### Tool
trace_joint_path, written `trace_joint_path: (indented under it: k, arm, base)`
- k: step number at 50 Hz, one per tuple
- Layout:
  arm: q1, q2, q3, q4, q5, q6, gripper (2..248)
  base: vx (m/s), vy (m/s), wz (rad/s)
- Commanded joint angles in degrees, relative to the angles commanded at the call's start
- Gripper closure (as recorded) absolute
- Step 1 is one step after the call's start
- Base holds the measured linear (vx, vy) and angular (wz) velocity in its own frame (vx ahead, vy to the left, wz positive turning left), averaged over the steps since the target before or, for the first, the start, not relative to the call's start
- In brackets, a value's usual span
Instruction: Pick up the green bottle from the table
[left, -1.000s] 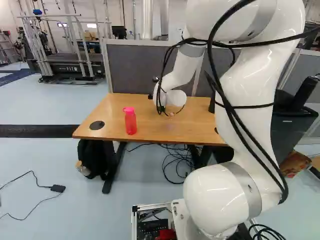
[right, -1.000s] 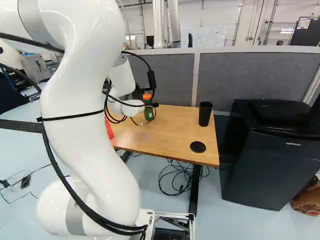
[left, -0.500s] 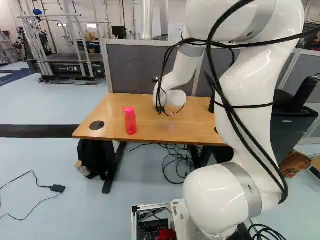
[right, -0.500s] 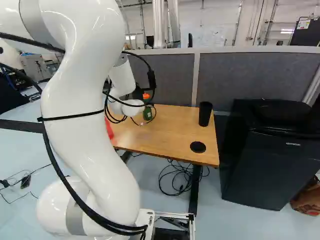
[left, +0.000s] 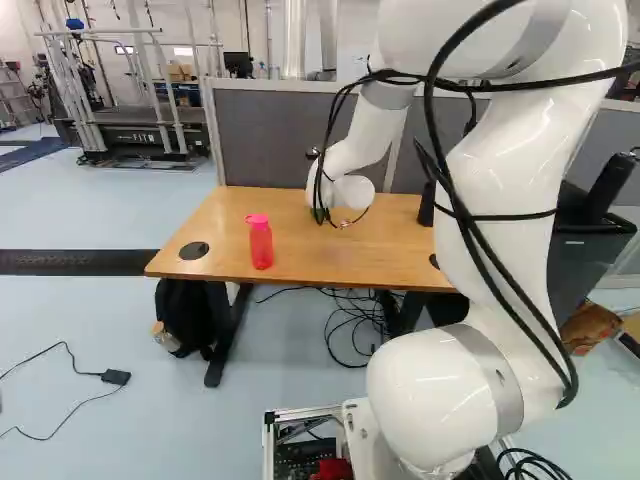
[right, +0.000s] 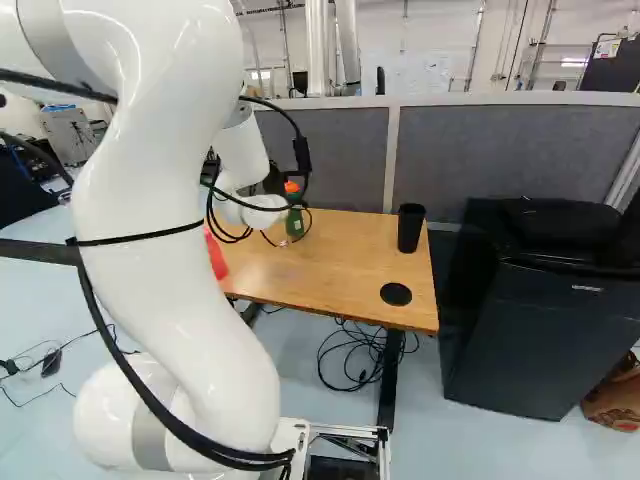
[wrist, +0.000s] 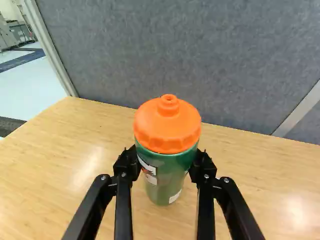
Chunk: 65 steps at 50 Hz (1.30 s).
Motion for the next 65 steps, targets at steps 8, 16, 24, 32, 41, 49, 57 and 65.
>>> trace_joint_path:
  k: [8,16,24,32,41,49,57,65]
  arm:
    - [0.0,1.2,0.2,0.0,0.0,0.0,238]
    - [0.1,3.1,1.3,0.0,0.0,0.0,238]
    - [0.1,5.6,3.0,0.0,0.0,0.0,238]
    - [0.2,8.1,4.7,0.0,0.0,0.0,238]
    - [0.3,11.0,6.6,0.0,0.0,0.0,238]
    - [0.4,13.6,8.2,0.0,0.0,0.0,238]
    - [0.6,16.2,9.8,0.0,0.0,0.0,238]
    - [0.7,18.5,11.5,0.0,0.0,0.0,238]
  base:
    - [0.0,0.0,0.0]
    - [0.0,0.0,0.0]
    - [0.0,0.0,0.0]
    - [0.0,0.0,0.0]
    - [0.0,0.0,0.0]
    - [0.0,0.0,0.0]
    - [0.0,0.0,0.0]
    - [0.0,0.0,0.0]
